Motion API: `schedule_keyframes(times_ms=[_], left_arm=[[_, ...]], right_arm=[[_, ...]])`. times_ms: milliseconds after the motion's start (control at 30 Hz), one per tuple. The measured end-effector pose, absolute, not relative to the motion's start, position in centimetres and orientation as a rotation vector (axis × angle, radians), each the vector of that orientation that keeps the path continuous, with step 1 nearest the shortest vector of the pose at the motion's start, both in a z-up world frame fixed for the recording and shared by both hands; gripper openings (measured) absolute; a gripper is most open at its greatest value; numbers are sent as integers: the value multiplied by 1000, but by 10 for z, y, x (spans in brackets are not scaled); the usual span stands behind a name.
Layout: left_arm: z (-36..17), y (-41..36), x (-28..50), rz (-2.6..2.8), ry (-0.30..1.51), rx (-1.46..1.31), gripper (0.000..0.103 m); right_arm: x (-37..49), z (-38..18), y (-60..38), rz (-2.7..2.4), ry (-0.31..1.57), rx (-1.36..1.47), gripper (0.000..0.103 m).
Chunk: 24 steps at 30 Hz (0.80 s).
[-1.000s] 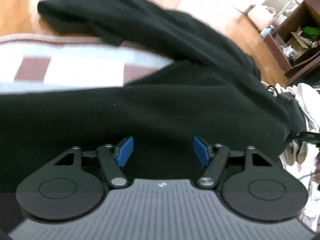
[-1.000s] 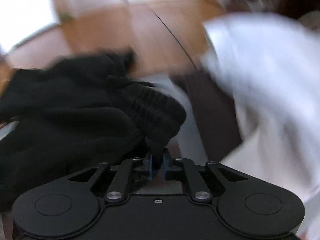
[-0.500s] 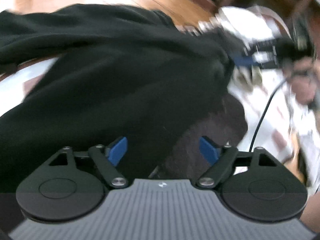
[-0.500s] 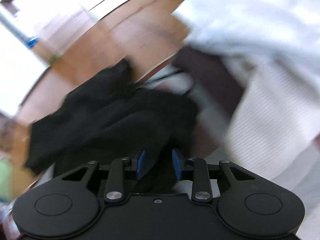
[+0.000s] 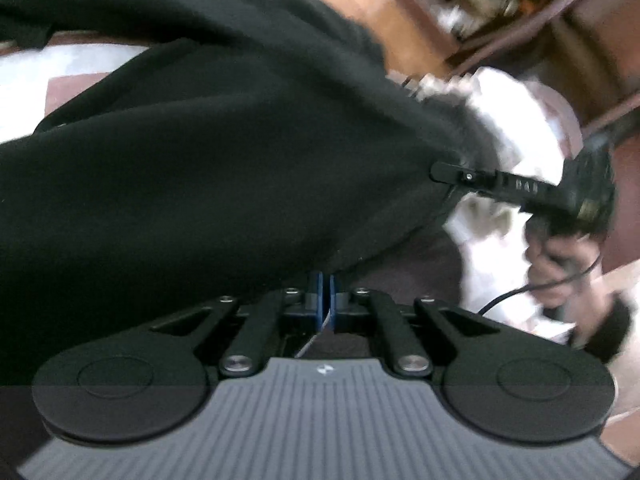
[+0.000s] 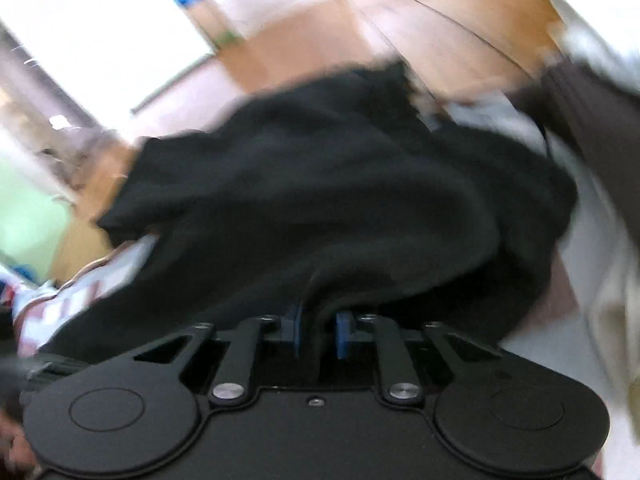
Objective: Fold clothes
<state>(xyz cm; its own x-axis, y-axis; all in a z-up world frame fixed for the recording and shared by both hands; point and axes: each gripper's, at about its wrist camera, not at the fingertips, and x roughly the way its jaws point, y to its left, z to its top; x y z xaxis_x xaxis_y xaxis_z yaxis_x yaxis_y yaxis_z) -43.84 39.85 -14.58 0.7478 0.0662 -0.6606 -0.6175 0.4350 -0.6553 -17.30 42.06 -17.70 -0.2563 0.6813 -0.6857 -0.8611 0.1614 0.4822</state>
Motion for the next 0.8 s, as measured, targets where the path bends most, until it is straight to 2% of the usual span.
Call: schedule_keyframes(times_ms=[33,100,233,300,333,367,433,533,600,667,800], left_arm=[[-145,394,-444,446,597,-1068,3],[-156,382,-442,479,696,-1082,4],[-176,360,-439,538,876,-1103,4],[-164,361,-449,541,809,-1120,12],[-155,362,-456,550,753,-1124,21],[-143,364,-469,582,685,-1111,36],[-127,365,-498,702,593,-1092,52],[-122,366,-544,1012,617,-1069,53],[-120,364,-573,1230,676,-1023,53],[-114,358,-611,1377,646,-1012,54],[-109,334,-695,1614,564,-1081,63]], right_arm=[[-172,-166,414,1528,1052,-185,18],[-170,-150,403,1594,1049,-208,17],[-184,-172,401,1519,1080,-552,17],[-194,-185,406,1437,1090,-619,17],[-197,-185,410,1406,1098,-610,17],[-199,-181,413,1378,1111,-593,18],[-202,-175,420,1323,1138,-607,21],[-220,-153,424,1236,1007,-784,46],[-238,-134,423,1209,852,-859,46],[-254,-118,422,1229,719,-868,47],[-274,-98,431,1505,739,-675,48]])
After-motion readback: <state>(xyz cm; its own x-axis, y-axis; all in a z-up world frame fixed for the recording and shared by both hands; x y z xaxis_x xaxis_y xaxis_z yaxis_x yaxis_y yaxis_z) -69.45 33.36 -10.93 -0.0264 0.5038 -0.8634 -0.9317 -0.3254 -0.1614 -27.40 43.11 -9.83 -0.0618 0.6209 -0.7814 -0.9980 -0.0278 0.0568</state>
